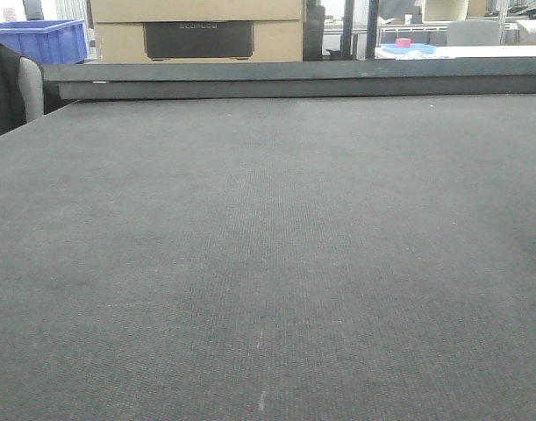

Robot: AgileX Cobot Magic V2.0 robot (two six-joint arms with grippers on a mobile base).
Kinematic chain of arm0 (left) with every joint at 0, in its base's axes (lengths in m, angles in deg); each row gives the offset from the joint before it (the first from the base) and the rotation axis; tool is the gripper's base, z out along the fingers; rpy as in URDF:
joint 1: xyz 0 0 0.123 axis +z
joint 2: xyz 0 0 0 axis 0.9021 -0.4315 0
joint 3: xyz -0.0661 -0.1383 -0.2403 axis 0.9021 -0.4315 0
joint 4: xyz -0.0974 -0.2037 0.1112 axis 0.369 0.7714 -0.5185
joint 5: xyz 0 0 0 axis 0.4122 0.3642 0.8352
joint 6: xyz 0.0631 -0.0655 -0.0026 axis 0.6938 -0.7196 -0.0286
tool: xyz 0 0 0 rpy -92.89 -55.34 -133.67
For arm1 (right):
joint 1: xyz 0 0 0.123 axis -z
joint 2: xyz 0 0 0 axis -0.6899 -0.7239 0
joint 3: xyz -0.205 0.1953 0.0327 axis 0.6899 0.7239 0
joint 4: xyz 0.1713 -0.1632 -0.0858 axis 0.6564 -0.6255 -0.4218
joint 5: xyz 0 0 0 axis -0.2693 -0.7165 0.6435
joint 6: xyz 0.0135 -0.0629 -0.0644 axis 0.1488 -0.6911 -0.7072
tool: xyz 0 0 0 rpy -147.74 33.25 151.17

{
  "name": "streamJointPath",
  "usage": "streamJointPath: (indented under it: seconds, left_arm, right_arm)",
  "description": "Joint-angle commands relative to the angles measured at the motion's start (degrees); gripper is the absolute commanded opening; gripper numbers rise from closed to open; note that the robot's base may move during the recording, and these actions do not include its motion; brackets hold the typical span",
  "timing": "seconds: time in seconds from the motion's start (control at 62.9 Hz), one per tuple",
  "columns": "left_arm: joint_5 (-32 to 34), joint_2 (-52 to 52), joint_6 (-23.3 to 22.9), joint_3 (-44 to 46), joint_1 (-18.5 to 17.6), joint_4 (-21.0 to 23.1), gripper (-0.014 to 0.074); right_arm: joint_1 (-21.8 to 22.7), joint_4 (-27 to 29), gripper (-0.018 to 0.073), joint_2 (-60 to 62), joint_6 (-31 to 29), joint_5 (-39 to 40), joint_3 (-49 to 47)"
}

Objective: Place valve from conveyor to right shelf box
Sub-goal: 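Drive the base to the steel shelf while holding both valves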

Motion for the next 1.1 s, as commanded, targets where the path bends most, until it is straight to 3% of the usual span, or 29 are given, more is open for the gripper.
streamJointPath:
  seconds: [0.0, 1.081]
  left_arm:
    - [3.1, 0.5, -0.4, 0.2, -0.1, 0.2, -0.0111]
    - [3.1, 0.7, -0.4, 0.2, -0.1, 0.2, -0.0111]
  right_arm:
    - [0.2, 0.0, -0.0162, 0.7, -0.4, 4.0, -0.5]
    - [0.2, 0.0, -0.0162, 0.7, -0.4, 4.0, -0.5]
